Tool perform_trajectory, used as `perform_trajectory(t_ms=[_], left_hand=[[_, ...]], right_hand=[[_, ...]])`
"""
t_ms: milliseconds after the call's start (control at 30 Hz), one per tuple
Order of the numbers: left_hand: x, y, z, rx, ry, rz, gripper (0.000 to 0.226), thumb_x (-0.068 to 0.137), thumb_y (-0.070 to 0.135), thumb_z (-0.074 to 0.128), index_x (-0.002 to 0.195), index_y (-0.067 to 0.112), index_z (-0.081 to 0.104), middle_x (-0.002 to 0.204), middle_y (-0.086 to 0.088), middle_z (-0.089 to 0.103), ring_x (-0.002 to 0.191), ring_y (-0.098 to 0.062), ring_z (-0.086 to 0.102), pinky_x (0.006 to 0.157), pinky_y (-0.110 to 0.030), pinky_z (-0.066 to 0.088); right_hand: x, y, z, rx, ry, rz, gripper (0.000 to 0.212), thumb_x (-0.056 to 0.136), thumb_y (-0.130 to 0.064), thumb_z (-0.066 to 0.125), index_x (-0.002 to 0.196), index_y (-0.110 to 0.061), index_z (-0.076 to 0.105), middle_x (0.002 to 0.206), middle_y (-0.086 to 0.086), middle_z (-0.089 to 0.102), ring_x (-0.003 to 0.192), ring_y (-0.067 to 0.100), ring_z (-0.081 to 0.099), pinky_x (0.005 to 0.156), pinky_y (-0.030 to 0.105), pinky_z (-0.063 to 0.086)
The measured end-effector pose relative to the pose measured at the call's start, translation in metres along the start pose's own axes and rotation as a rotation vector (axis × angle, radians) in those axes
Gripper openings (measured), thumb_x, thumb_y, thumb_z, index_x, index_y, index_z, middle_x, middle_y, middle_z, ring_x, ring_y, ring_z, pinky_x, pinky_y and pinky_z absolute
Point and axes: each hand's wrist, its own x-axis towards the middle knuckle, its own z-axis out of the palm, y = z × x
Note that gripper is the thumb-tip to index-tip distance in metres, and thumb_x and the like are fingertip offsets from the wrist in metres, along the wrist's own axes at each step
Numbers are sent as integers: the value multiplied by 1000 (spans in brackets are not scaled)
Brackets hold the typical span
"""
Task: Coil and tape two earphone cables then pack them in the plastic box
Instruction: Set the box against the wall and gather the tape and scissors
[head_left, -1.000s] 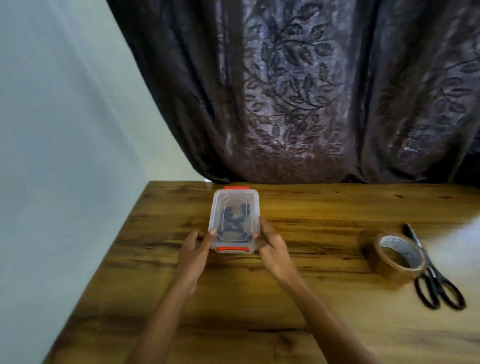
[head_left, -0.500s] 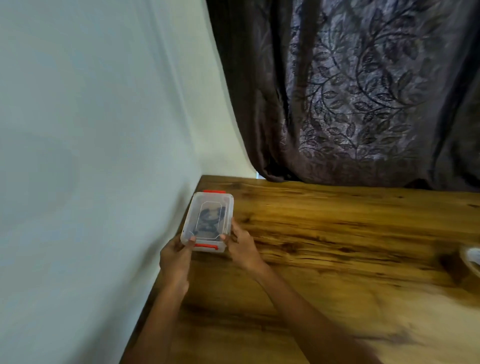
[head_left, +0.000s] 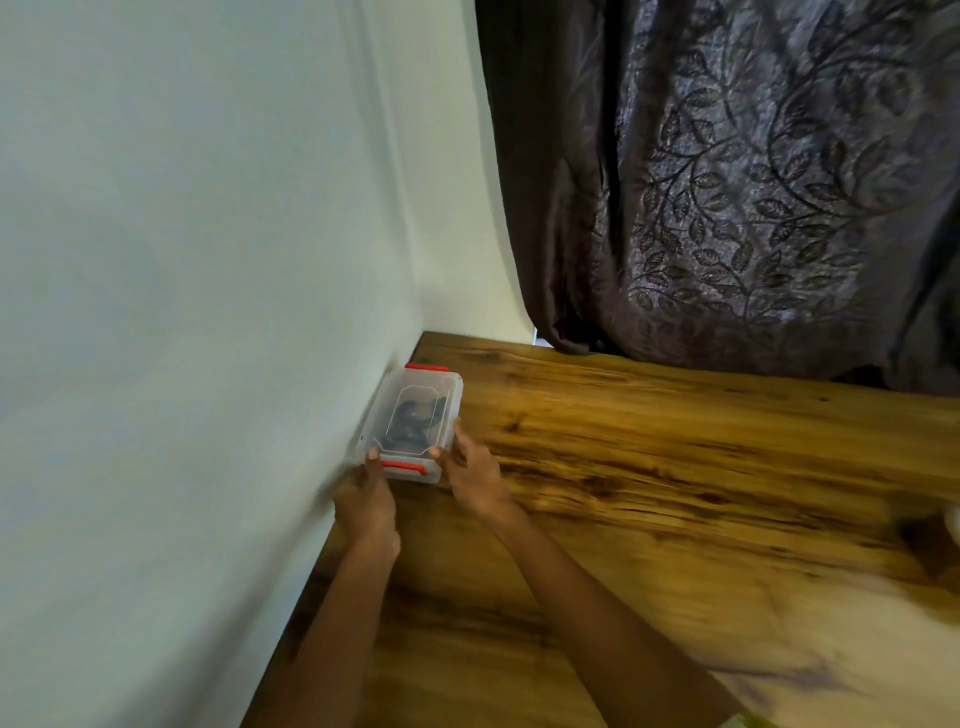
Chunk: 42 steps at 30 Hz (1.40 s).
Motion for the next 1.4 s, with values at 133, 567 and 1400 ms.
perform_trajectory(t_ms=[133, 567, 1400], left_hand=[[-13, 3, 9, -36, 167, -37, 53, 90, 33, 55, 129, 1, 39, 130, -18, 49, 115, -33, 53, 93, -38, 46], [-125, -35, 99, 102, -268, 340, 12, 91, 18, 53, 102, 15, 50, 105, -12, 58, 90, -23, 58, 69, -27, 45], [-366, -144, 325, 689, -920, 628, 50, 77, 28, 71, 123, 27, 53, 150, -11, 28, 139, -25, 26, 107, -30, 28]], right_hand=[[-15, 1, -11, 44, 25, -34, 64, 91, -32, 53, 145, -12, 24, 140, 7, 47, 127, 22, 47, 95, 29, 45], [-106, 55, -160, 5, 403, -140, 25, 94, -33, 47, 99, -16, 64, 80, 11, 66, 71, 14, 58, 60, 24, 44], [-246, 257, -442, -515, 749, 350, 83, 76, -55, 63, 138, -8, 32, 150, 15, 28, 140, 28, 21, 109, 44, 33]])
